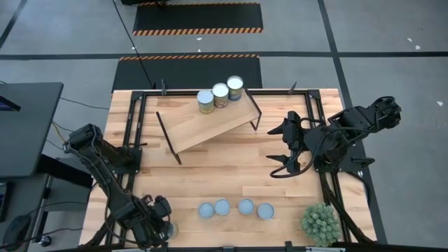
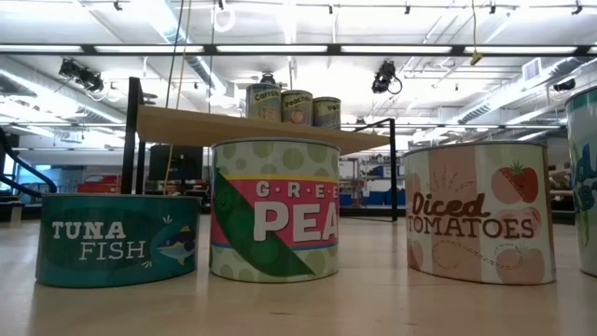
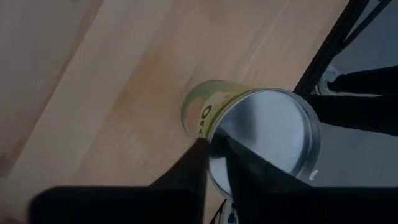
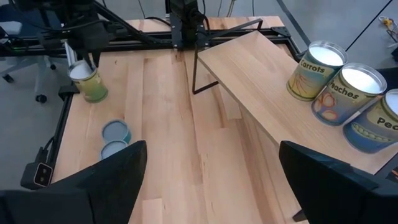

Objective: Pick and place cans onto a shelf
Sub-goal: Put the canned orange on the shelf

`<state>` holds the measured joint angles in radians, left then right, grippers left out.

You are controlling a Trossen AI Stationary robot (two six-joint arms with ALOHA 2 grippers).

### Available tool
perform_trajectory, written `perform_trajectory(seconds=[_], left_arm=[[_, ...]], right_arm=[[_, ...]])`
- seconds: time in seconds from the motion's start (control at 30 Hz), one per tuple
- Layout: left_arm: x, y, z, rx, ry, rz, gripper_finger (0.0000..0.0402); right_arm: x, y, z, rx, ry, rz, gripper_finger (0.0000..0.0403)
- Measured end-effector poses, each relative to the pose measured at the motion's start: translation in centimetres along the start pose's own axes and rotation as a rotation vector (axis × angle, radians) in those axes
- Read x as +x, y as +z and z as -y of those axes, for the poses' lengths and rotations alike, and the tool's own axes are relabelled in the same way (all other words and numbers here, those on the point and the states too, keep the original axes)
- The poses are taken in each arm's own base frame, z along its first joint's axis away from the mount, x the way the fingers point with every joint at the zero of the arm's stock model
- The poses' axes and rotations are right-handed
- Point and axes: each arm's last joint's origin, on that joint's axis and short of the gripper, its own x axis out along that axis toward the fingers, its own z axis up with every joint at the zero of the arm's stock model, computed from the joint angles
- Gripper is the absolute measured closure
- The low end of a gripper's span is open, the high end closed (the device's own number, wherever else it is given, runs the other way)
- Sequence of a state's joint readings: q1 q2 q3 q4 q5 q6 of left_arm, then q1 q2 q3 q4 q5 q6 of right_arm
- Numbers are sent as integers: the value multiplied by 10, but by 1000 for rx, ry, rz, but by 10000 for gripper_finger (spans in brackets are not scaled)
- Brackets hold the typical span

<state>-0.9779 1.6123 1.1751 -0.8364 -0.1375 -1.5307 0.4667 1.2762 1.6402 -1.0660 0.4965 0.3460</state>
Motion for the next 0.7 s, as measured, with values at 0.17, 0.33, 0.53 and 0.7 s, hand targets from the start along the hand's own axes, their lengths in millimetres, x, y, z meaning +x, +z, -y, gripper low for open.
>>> perform_trajectory(seconds=[0.17, 0.33, 0.53, 0.7], left_arm=[[1, 1, 0, -5, 5, 2, 395], [0, 16, -4, -45, 27, 34, 399], [-9, 46, -21, -28, 104, 68, 400], [-15, 72, -30, 32, 109, 73, 401]], right_arm=[[0, 0, 0, 0, 0, 0, 30], [0, 0, 0, 0, 0, 0, 30], [0, 0, 0, -6, 0, 0, 30], [0, 0, 0, -11, 0, 0, 30]])
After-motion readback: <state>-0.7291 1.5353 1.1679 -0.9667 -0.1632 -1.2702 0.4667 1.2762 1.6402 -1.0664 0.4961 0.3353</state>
